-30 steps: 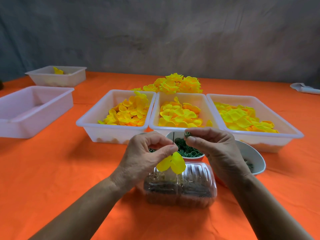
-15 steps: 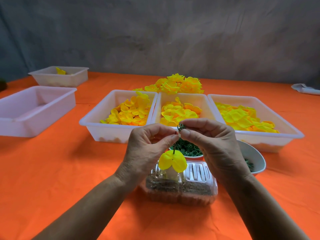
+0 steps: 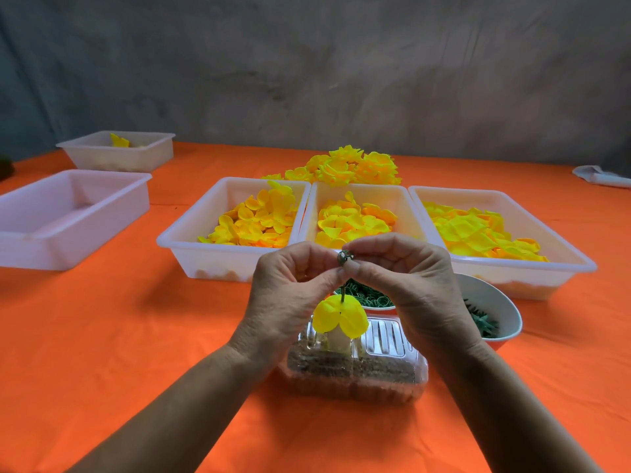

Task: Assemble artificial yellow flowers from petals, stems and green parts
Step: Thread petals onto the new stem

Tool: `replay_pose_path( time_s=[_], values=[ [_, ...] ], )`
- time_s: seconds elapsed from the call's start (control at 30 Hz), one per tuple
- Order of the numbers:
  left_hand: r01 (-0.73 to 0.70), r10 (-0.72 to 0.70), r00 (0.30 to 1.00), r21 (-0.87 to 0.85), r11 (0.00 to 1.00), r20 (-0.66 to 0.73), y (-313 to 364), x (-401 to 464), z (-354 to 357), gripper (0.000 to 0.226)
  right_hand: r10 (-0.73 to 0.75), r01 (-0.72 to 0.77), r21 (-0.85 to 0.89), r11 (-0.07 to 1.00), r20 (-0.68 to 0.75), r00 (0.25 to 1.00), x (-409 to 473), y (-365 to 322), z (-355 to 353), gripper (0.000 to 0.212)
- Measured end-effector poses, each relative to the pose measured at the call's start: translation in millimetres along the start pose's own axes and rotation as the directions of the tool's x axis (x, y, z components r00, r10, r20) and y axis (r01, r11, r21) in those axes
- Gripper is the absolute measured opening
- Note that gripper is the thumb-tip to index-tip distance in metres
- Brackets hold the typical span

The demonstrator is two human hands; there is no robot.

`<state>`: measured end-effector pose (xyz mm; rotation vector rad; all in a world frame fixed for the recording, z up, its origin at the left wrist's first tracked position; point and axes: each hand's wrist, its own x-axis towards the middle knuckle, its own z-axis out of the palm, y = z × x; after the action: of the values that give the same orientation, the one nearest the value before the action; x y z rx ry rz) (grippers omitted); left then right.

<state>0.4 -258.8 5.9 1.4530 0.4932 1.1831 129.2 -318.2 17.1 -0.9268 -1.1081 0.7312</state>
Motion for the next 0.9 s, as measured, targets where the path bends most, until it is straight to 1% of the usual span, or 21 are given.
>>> replay_pose_path(
  time_s=[0.23, 0.37, 0.5, 0.67, 0.9],
  values=[
    [0.013, -0.014, 1.0, -0.042, 0.999, -0.005, -1.3, -2.0, -0.5, 0.012, 0.018, -0.018, -0.022, 1.0, 0.002, 1.0, -0.8, 0.0, 1.9, 0.017],
    [0.022, -0.023, 0.999, -0.035, 0.999, -0.031, -1.7, -1.7, -1.8, 0.023, 0.025, -0.025, -0.031, 0.999, -0.009, 1.0, -1.2, 1.2, 2.1, 0.015],
    [0.025, -0.026, 0.999, -0.017, 1.0, -0.037, -2.7, -2.1, -2.2, 0.027, 0.042, -0.043, -0.027, 0.999, -0.015, 0.999, -3.2, 2.9, 0.3, 0.015],
    [0.02, -0.021, 0.999, -0.013, 1.0, -0.039, -4.3, -2.1, -2.4, 0.024, 0.051, -0.052, -0.051, 0.997, -0.019, 0.999, -5.0, 3.5, -0.9, 0.018],
    [0.015, -0.015, 0.999, -0.003, 1.0, -0.035, -4.6, -2.0, -3.3, 0.023, 0.05, -0.051, -0.035, 0.998, -0.02, 0.999, -4.8, 4.9, 0.8, 0.017]
  ],
)
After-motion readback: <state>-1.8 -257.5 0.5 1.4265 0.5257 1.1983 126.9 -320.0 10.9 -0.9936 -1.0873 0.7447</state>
